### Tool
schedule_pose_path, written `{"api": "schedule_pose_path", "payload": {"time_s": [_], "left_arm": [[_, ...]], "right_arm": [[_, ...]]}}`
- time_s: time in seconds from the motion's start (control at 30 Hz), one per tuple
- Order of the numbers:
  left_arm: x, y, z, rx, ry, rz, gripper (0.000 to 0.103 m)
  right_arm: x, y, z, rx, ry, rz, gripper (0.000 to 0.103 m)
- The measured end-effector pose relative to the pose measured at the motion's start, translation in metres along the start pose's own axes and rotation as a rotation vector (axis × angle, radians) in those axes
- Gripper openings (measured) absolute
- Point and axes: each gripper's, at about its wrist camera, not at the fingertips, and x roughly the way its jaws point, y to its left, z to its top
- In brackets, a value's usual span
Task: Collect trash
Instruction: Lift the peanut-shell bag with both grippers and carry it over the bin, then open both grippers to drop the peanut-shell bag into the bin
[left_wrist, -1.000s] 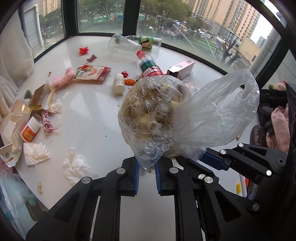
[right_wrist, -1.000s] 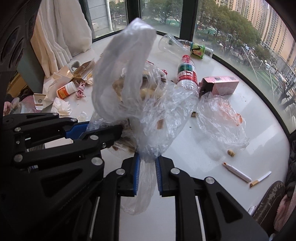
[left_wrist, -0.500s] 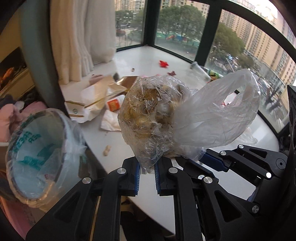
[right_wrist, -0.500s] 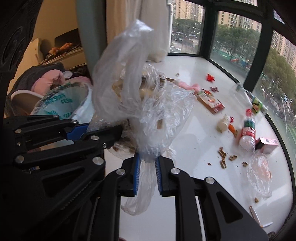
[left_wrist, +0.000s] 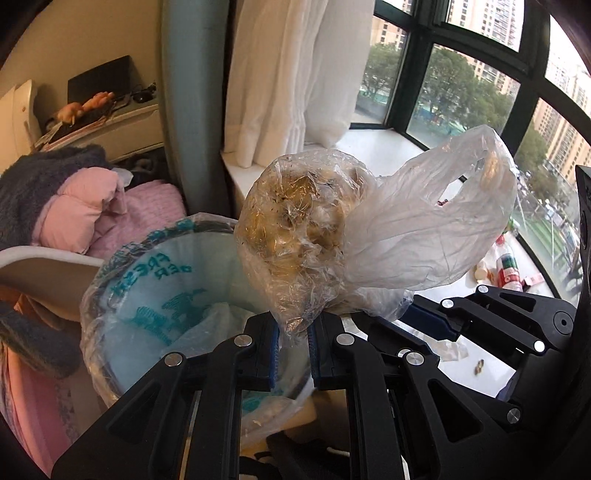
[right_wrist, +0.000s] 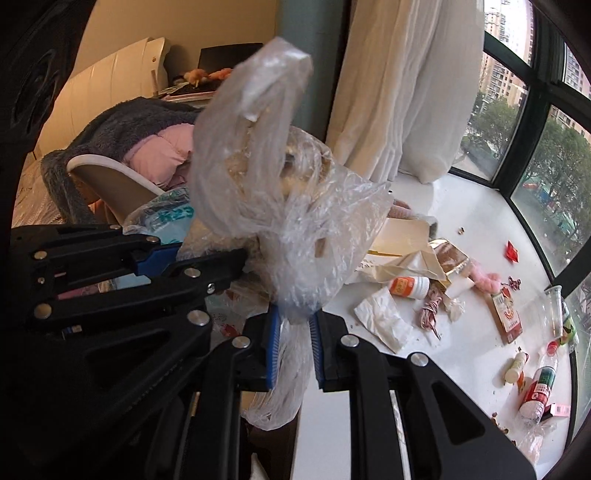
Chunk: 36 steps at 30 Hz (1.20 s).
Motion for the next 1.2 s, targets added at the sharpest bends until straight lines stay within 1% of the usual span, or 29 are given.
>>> {"api": "schedule_pose_path", "payload": {"time_s": [0.2,0.37,0.57,0.8,1.2], "left_arm": [[0.005,0.023,0.006,-0.039,-0.002,0.027,0.011],[0.000,0.037,0.013,-0.087,-0.016,0.055,0.011],[0.001,0.050,0.009,-0.126,0.005,0.080,0.010],[-0.001,0.064,0.005,-0.152,0.014,0.102,0.010],[-0.005,0.074,0.002,-0.161,0.015,0.107,0.010]], "right_arm": [[0.014,0.014,0.017,-0.034,0.007,0.027,0.016],[0.018,0.022,0.031,-0.061,0.008,0.047,0.016],[0.029,0.034,0.035,-0.080,0.033,0.081,0.016],[0.035,0.048,0.040,-0.097,0.043,0.106,0.016],[0.037,0.057,0.043,-0.100,0.048,0.109,0.016]]}}
